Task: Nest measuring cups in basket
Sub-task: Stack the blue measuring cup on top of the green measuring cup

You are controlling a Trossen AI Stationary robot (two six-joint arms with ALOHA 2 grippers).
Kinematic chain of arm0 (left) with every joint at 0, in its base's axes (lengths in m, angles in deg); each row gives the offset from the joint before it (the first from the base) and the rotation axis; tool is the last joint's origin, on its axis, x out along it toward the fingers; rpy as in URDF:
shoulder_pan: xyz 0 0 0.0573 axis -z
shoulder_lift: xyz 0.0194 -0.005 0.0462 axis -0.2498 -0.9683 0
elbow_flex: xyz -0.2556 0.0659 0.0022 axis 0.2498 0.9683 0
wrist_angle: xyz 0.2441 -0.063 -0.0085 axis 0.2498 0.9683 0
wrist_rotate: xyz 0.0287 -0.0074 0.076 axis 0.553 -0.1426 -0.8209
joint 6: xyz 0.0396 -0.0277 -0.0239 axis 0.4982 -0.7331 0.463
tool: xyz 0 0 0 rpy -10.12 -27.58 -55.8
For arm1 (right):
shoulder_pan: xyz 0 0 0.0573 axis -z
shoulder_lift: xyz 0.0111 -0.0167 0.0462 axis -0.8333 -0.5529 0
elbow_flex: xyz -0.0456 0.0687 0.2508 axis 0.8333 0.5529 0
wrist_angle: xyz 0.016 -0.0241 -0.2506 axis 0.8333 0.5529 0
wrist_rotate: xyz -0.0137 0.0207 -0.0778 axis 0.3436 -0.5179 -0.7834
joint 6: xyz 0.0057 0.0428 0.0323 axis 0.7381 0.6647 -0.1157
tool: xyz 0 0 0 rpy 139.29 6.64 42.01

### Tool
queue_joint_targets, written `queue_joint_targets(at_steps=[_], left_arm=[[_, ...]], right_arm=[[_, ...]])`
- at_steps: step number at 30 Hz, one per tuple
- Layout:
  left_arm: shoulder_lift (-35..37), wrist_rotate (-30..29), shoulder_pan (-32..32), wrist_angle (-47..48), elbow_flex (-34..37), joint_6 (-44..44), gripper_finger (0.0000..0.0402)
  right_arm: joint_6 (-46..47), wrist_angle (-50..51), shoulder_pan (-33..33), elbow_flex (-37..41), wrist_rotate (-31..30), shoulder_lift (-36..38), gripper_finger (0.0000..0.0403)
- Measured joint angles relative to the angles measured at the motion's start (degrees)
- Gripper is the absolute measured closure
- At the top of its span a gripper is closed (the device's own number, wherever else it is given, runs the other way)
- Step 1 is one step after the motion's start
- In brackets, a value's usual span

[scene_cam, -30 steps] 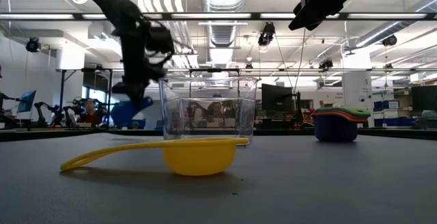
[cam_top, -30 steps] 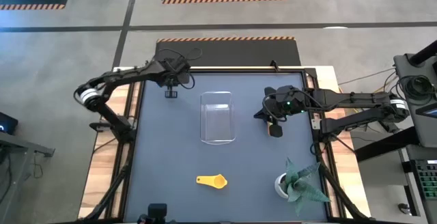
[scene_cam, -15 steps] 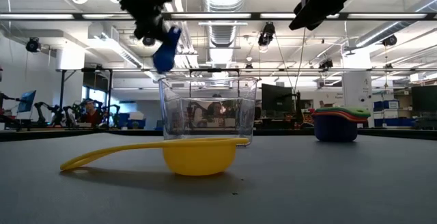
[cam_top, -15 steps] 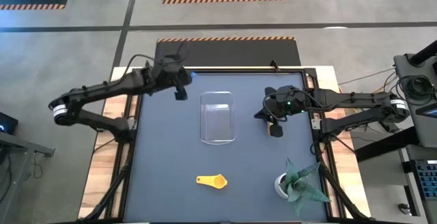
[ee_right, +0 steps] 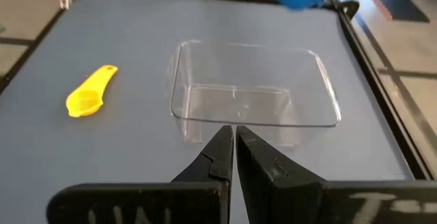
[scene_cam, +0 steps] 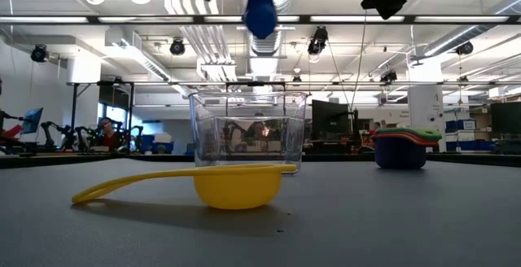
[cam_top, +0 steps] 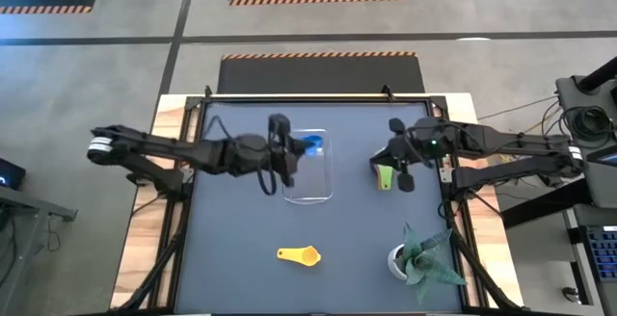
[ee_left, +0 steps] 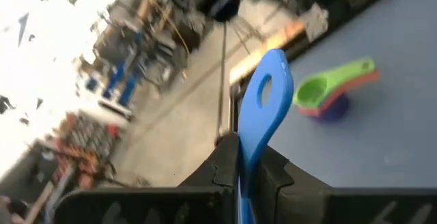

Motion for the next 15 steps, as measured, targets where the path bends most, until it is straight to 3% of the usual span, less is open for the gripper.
queue_joint_targets(at_steps=[9, 15], left_arm=[[-11.2, -0.6, 3.7, -19.7, -0.1, 6.1, 0.0402], [-19.1, -0.6, 3.9, -17.4, -9.3, 6.6, 0.0402]], right_arm=[[0.0, -4.9, 0.0, 6.4, 1.3, 8.1, 0.0394], [-0.5, -6.1, 0.0, 6.9, 3.2, 12.4, 0.0394]])
